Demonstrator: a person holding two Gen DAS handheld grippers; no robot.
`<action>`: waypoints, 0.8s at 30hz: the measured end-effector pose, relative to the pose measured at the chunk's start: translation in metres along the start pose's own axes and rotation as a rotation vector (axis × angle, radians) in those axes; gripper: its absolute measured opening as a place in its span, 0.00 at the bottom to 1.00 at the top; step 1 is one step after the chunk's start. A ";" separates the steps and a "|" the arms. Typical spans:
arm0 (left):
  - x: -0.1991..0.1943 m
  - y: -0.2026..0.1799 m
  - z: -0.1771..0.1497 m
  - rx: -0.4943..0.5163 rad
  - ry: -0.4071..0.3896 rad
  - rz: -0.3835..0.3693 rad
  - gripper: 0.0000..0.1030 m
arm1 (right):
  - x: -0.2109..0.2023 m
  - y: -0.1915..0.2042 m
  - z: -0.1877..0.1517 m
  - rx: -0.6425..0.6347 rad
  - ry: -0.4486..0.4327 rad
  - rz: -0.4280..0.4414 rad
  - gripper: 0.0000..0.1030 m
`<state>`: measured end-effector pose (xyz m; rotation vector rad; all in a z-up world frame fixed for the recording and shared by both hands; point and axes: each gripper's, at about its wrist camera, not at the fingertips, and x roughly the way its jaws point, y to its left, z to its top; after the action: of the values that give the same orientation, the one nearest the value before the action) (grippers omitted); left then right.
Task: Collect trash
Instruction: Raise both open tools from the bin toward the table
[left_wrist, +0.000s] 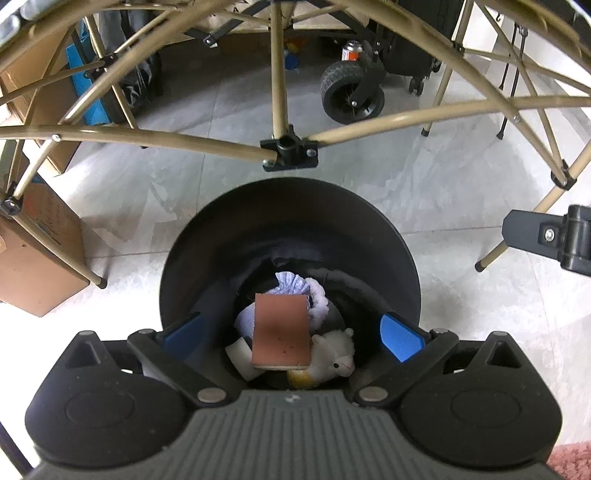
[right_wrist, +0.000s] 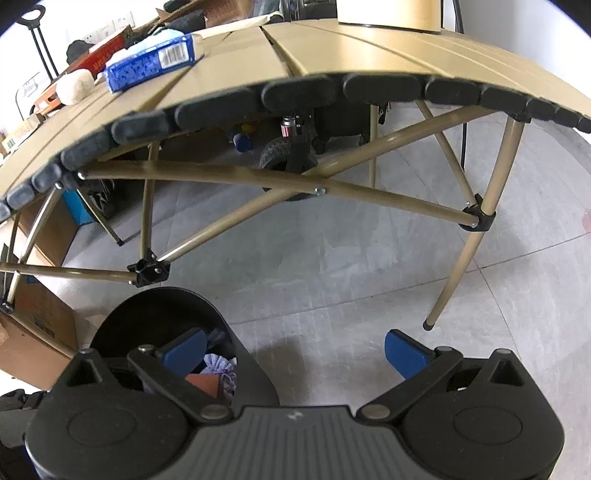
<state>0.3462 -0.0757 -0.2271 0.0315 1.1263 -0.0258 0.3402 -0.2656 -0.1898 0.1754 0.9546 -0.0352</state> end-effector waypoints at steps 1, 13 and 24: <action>-0.003 0.001 0.000 -0.005 -0.006 -0.001 1.00 | -0.002 0.001 0.000 -0.001 -0.004 0.004 1.00; -0.044 0.016 0.005 -0.054 -0.103 -0.024 1.00 | -0.033 0.006 0.003 -0.019 -0.070 0.069 1.00; -0.096 0.026 0.005 -0.046 -0.293 -0.002 1.00 | -0.071 0.005 0.008 -0.022 -0.145 0.139 1.00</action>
<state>0.3105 -0.0494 -0.1379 -0.0141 0.8336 -0.0062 0.3057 -0.2649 -0.1266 0.2159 0.7960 0.0891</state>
